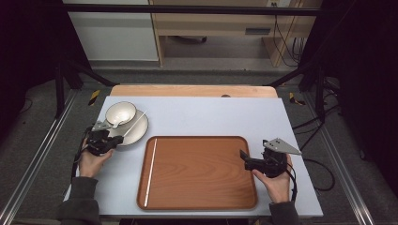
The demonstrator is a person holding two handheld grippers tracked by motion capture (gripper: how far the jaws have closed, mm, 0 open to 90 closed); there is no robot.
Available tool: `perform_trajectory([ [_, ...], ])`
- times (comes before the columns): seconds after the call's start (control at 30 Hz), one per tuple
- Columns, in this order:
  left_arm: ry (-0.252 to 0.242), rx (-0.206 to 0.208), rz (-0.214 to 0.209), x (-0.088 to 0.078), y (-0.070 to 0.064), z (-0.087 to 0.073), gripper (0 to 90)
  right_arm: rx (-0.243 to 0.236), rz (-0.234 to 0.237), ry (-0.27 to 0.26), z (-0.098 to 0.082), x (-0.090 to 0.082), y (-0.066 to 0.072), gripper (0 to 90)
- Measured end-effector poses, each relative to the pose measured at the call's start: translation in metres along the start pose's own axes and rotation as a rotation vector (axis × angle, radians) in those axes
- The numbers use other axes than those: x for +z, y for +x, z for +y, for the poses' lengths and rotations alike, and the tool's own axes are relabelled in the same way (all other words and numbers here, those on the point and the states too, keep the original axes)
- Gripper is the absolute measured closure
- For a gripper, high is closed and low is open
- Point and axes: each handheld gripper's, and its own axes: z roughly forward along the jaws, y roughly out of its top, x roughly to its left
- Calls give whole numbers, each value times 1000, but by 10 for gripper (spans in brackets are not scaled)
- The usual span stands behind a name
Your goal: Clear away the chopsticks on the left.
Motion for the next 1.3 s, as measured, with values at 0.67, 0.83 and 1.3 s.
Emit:
perform_trajectory([
  [0.67,-78,13,47,-32,-48,5,845,6,-4,-3,0,-3,-3,62],
  [0.83,-105,-7,63,-41,-62,5,845,11,-7,-4,-1,-3,-4,62],
  [1.3,-180,-96,113,-65,-109,-4,845,16,-5,-10,0,-4,-3,62],
])
